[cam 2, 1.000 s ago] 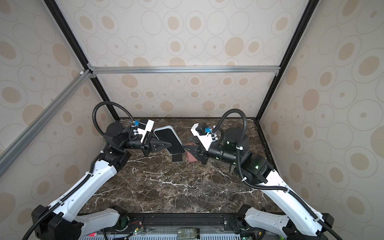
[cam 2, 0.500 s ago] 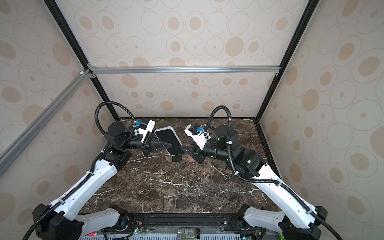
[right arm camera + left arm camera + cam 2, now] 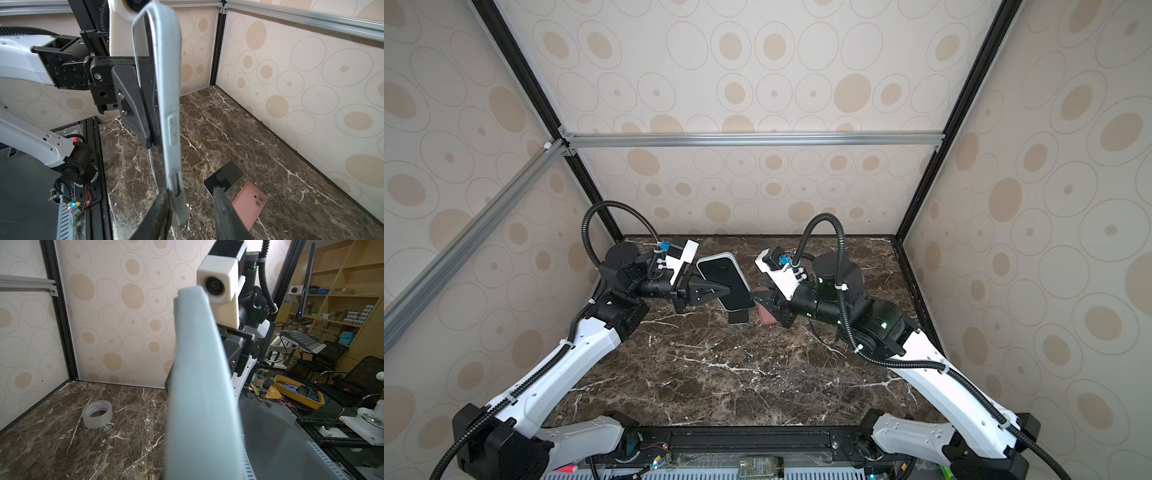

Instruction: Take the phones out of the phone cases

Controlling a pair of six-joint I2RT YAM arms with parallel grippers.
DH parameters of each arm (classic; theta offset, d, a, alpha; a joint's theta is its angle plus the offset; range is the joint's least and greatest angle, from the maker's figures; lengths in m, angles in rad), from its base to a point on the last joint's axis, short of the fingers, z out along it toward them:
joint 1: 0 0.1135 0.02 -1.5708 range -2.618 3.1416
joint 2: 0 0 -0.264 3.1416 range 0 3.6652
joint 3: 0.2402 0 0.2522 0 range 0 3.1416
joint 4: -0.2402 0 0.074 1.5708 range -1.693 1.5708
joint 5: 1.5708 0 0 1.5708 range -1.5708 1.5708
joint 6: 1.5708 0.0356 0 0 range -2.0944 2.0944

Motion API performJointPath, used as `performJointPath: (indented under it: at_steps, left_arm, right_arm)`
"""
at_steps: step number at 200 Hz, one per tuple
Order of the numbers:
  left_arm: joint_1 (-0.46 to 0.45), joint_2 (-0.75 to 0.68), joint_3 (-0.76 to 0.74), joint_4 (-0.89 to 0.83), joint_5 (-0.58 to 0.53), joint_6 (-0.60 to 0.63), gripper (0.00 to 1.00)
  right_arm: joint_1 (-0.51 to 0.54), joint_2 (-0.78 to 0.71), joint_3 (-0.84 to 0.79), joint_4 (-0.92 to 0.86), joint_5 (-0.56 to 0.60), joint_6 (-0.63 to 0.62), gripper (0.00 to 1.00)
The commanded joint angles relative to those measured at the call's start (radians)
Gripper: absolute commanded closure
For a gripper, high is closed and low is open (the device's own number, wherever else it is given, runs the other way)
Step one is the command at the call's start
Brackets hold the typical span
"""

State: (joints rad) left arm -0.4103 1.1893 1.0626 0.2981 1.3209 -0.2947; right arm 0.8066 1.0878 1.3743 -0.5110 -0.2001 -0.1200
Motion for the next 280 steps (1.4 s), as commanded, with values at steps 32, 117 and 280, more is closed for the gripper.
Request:
performJointPath:
  at_steps: [32, 117, 280]
  left_arm:
    - [-0.004, -0.027, 0.075, -0.059, -0.008, 0.091, 1.00]
    - [-0.004, -0.030, 0.061, -0.032, 0.000, 0.064, 1.00]
    - [-0.005, -0.042, 0.048, -0.047, 0.015, 0.087, 1.00]
  right_arm:
    - [-0.006, -0.060, -0.036, -0.100, 0.025, -0.112, 0.62]
    - [-0.004, 0.002, -0.025, -0.094, -0.001, -0.116, 0.62]
    - [-0.005, -0.028, -0.041, -0.080, 0.073, -0.112, 0.63]
